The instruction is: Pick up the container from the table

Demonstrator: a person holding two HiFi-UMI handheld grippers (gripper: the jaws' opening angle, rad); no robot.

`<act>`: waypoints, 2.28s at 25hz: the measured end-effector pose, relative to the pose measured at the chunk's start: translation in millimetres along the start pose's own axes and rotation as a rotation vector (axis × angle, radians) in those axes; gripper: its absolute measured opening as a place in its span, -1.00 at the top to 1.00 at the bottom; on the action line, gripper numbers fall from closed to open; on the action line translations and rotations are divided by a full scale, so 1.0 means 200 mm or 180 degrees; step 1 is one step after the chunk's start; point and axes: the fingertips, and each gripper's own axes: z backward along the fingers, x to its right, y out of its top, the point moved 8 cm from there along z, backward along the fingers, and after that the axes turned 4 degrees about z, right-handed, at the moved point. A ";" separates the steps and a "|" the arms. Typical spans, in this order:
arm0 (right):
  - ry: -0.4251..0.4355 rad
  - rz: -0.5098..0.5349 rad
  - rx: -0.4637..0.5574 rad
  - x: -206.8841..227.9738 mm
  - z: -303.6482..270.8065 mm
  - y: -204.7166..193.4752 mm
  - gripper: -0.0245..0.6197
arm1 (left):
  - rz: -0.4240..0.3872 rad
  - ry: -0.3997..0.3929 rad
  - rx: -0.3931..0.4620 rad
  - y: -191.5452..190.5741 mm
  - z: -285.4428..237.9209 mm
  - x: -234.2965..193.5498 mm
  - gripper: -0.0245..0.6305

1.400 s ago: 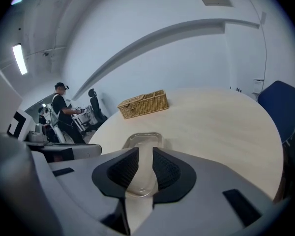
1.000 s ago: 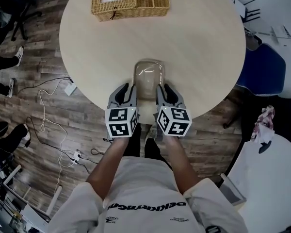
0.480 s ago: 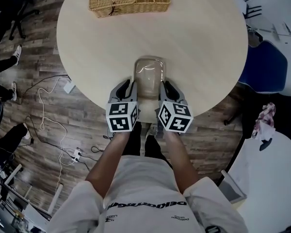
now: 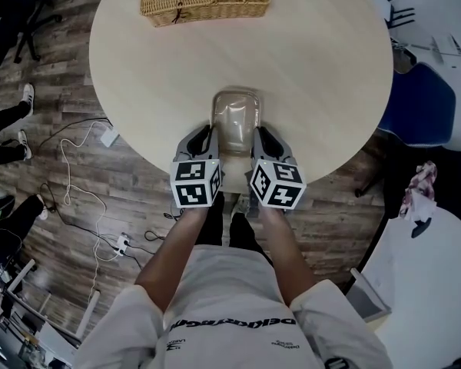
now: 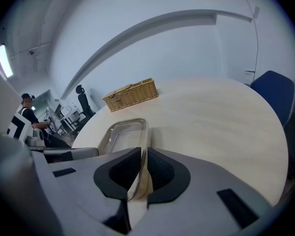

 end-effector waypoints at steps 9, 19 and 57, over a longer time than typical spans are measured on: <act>0.0019 0.0022 0.0124 -0.03 0.08 0.04 0.72 | 0.0021 0.0049 0.0166 0.04 0.08 0.04 0.81; 0.0131 0.0112 0.0285 -0.08 0.27 0.10 0.73 | 0.0050 0.0123 0.0393 0.07 0.29 0.14 0.82; 0.0504 0.0602 0.1130 -0.20 1.39 0.18 0.74 | -0.0136 0.0174 0.1409 0.03 1.28 0.78 0.82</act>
